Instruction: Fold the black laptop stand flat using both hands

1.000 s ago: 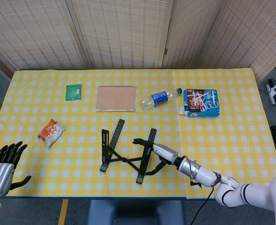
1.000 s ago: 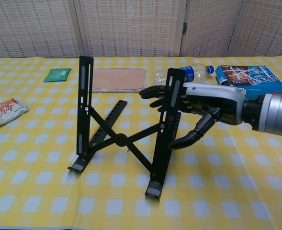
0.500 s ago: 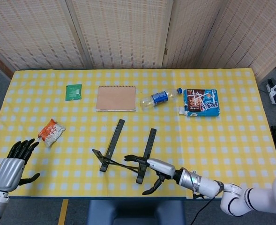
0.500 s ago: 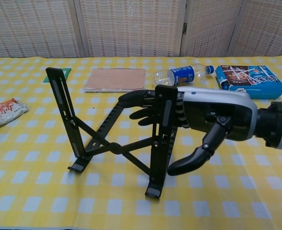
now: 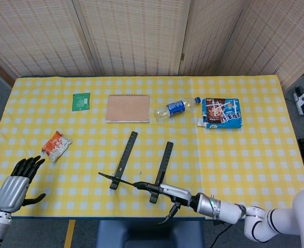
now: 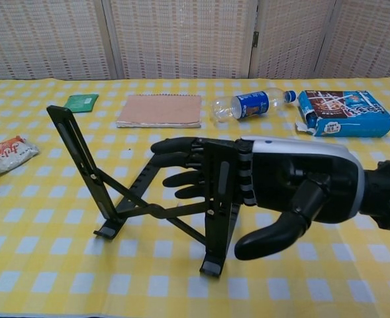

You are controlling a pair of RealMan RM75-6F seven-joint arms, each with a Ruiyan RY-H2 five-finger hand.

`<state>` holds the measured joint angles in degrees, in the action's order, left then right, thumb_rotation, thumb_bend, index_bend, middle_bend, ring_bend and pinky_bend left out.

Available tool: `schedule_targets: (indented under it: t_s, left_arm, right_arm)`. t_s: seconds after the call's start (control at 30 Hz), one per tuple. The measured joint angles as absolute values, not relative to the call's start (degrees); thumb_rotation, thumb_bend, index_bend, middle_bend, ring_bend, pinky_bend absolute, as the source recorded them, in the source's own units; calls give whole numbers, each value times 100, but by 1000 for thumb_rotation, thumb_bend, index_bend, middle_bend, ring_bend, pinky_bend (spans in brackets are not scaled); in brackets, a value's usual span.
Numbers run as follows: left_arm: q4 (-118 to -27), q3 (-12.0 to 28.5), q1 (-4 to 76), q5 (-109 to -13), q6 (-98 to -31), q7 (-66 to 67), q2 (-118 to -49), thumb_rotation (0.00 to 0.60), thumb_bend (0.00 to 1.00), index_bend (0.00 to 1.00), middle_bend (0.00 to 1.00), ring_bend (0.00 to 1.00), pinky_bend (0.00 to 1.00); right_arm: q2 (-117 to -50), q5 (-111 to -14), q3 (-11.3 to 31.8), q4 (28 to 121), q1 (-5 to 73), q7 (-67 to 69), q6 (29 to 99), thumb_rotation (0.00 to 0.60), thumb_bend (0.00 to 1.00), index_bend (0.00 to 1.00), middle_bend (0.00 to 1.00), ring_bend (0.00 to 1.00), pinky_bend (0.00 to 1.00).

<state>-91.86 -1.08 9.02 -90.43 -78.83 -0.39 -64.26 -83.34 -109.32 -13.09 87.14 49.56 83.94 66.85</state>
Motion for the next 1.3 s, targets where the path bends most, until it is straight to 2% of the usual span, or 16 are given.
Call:
schedule_targets:
  t_s: [0.47, 1.3]
  left_arm:
    - [-9099, -150, 919, -8986, -7818, -86, -6485, 600, 195, 81, 72, 53, 0]
    - [-9138, -223, 944, -8971, -7750, -83, -6478, 600, 195, 71, 72, 51, 0]
  right_arm:
    - [-8342, -10735, -1559, 8478, 4621, 8489, 7295, 568, 150, 0, 0, 1, 0]
    - [-9300, -10658, -1892, 7175, 4386, 10396, 7277, 570, 150, 0, 0, 0, 0]
